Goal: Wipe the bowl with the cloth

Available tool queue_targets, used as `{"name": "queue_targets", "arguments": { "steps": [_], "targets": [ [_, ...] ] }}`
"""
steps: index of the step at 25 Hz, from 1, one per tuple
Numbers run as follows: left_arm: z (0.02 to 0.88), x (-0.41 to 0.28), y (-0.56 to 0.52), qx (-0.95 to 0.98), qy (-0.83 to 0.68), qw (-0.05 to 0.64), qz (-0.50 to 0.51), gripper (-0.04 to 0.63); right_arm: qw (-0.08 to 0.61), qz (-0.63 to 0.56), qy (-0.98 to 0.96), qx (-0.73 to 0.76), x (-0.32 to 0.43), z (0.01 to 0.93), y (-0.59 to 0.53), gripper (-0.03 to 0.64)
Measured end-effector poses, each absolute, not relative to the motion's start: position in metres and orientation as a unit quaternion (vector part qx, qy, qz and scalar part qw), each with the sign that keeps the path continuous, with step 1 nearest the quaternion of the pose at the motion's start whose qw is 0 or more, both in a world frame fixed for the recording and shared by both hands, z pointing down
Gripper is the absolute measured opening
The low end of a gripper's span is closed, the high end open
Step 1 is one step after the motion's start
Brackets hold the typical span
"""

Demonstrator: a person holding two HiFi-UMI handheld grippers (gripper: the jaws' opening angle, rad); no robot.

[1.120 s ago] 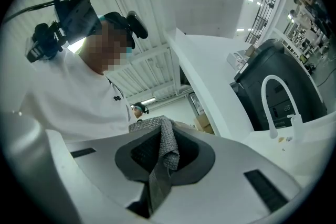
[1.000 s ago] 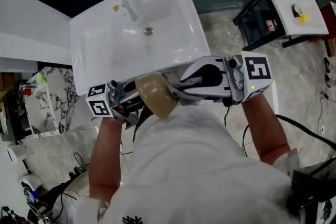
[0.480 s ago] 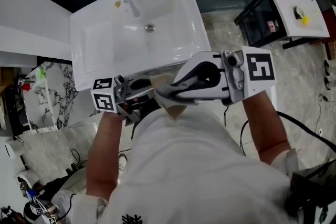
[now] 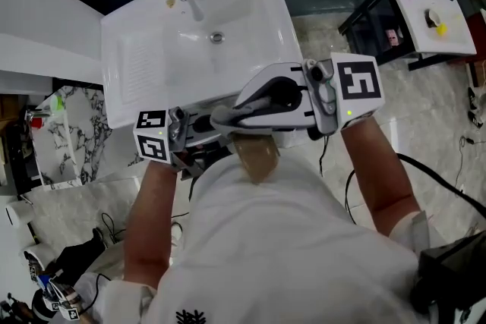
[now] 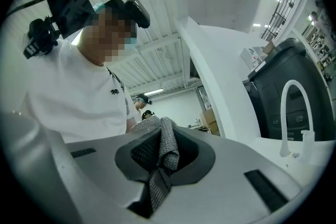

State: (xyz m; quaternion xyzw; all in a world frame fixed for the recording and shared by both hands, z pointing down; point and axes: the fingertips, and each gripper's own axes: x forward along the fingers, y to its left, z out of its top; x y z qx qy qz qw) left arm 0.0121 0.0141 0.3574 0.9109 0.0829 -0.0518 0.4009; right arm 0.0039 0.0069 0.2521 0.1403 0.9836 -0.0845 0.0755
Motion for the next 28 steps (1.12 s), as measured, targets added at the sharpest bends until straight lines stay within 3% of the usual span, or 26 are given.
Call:
{"name": "queue_targets", "arguments": {
  "steps": [28],
  "targets": [
    [0.334,-0.019,-0.002,0.924,0.049,0.368,-0.097,0.018,0.077,-0.229,0.966,0.088,-0.004,0.327,-0.015,0.032]
  ]
}}
